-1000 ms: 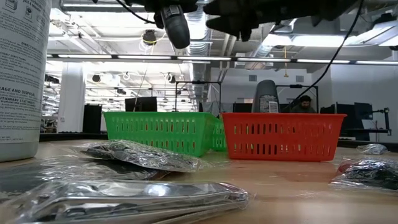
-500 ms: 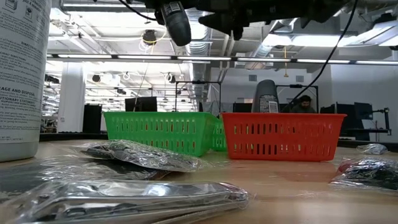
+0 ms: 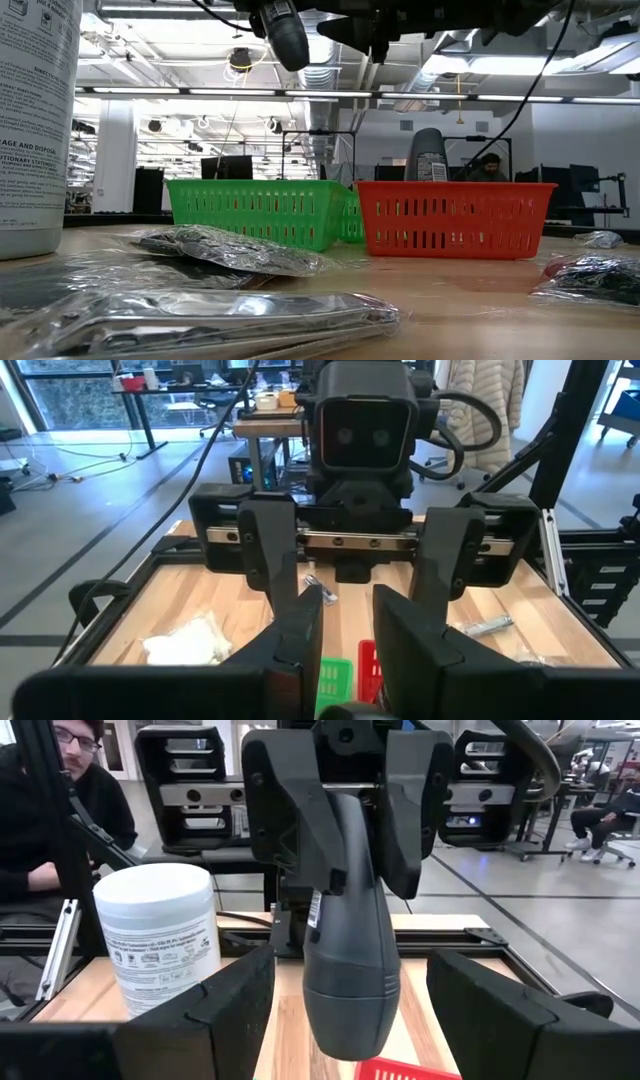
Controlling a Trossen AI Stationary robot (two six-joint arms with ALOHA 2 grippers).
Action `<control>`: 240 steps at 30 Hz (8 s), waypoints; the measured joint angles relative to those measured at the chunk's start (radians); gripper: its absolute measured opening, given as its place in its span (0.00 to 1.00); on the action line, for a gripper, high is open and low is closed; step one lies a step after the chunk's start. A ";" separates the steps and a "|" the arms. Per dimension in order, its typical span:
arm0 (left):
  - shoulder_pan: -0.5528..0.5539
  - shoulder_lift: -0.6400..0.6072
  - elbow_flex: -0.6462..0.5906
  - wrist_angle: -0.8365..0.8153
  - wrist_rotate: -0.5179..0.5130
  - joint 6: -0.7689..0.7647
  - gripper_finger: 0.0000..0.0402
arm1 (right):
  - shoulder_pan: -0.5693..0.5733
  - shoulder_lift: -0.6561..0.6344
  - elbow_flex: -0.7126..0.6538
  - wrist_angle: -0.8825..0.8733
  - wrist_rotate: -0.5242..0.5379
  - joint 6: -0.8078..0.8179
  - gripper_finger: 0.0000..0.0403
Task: Pick & Place Travel size toiletries
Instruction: Put the black deodorant into the bottom right red bin, then put the silver nail cutter into the top left red bin
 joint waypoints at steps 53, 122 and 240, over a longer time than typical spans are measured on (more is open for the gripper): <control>-0.008 0.000 -0.001 -0.002 0.000 0.029 0.17 | -0.041 0.300 0.294 -0.095 -0.131 -0.052 0.41; -0.086 -0.085 0.000 -0.011 -0.071 0.013 0.32 | 0.249 0.211 0.293 -1.194 -0.059 0.285 0.41; -0.086 -0.085 -0.003 -0.039 -0.070 -0.031 0.33 | -0.196 -0.232 -0.011 -1.627 0.052 0.632 0.29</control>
